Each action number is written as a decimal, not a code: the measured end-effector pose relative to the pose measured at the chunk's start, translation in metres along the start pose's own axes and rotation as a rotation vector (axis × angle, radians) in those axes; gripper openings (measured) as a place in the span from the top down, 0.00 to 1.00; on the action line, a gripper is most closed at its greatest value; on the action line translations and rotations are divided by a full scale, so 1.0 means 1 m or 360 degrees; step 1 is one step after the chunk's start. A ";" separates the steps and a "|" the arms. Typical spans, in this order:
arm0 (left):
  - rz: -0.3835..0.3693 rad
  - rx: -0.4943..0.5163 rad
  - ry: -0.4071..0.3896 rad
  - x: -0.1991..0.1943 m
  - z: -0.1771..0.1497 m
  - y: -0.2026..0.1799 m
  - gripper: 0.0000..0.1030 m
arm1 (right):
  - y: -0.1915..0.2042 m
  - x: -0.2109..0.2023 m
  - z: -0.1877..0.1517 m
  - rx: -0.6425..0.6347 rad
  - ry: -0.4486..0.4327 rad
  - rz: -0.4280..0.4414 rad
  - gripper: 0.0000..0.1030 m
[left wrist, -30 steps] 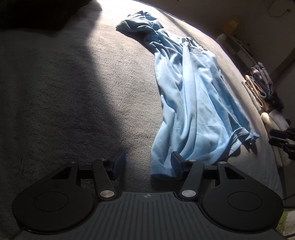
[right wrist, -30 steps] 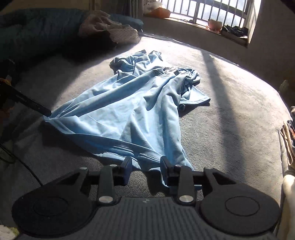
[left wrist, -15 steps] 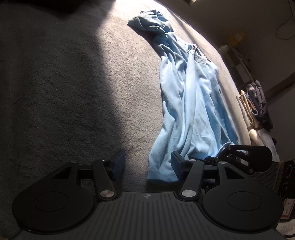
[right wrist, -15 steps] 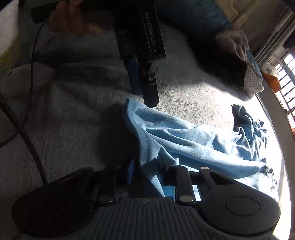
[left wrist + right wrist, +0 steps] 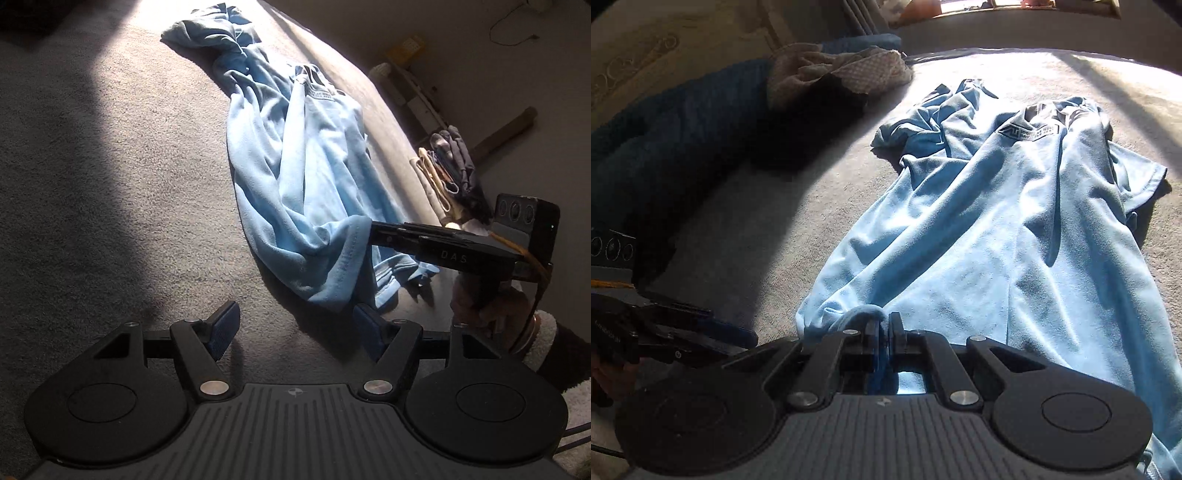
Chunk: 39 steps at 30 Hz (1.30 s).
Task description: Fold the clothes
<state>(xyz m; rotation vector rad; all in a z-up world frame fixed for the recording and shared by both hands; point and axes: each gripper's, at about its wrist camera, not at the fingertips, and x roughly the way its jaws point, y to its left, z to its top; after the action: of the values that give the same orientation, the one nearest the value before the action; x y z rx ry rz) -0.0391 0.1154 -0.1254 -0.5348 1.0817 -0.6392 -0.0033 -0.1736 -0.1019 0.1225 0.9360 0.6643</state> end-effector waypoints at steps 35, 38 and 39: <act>0.0249 0.0031 -0.0088 -0.063 0.021 -0.011 0.99 | 0.113 -0.002 -0.059 -0.0996 0.0361 0.0220 0.96; 0.0285 -0.0050 0.0061 -0.040 0.007 0.007 0.98 | 0.117 0.023 -0.080 -0.1055 0.0514 0.0212 0.95; 0.0289 -0.0089 0.0089 -0.034 0.002 0.014 0.97 | 0.118 0.024 -0.082 -0.1064 0.0519 0.0205 0.95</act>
<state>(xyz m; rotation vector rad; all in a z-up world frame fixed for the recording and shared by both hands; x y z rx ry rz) -0.0455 0.1499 -0.1129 -0.4626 1.1887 -0.4684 -0.1134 -0.0812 -0.1241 -0.5372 0.9740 1.1065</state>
